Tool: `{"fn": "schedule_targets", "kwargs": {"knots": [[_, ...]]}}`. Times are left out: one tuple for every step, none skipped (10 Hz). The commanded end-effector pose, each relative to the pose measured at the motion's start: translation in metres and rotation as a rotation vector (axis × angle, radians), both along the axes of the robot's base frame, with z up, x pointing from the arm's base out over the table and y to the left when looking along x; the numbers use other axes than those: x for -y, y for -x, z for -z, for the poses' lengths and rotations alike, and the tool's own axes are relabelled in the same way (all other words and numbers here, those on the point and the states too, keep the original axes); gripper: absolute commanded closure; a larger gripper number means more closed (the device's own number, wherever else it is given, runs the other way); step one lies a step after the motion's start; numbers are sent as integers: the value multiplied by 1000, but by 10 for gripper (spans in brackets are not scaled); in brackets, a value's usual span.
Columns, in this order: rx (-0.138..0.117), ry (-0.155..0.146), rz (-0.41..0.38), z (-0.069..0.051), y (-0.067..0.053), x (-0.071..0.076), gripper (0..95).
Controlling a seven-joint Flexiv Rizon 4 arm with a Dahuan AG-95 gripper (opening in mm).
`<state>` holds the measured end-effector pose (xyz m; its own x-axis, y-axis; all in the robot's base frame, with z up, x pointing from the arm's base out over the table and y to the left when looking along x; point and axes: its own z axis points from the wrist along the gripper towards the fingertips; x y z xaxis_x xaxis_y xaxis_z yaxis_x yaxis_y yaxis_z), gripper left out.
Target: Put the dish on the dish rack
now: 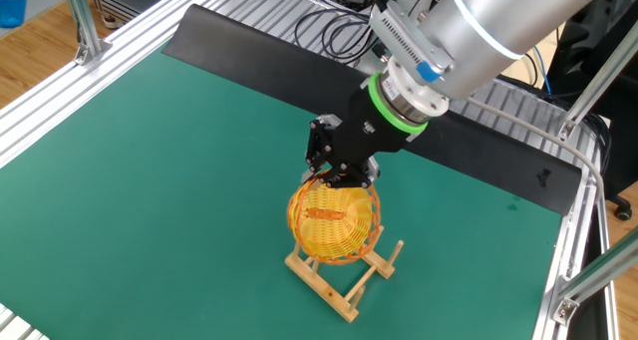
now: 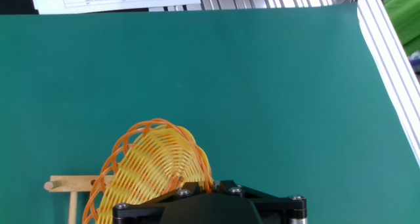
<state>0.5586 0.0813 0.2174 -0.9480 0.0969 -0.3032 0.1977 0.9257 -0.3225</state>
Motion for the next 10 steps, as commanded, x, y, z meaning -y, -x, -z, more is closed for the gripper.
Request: {"fn": "schedule_targets", "kwargs": {"knots": [[-15,-4,-6,-4,-6,1,950],[-19,-3,-9,-4,-7,2,950],[-18,-1,-12,-5,-7,1,950],[-18,-1,-12,-5,-7,1,950],[-17,2,-14,-5,-7,1,950],[-16,3,-14,-6,-6,0,950],[-17,6,-15,-6,-5,-2,950],[-16,9,-14,-7,-4,-3,950],[-15,10,-14,-6,-4,-4,950],[-13,13,-13,-6,-3,-5,950]]}}
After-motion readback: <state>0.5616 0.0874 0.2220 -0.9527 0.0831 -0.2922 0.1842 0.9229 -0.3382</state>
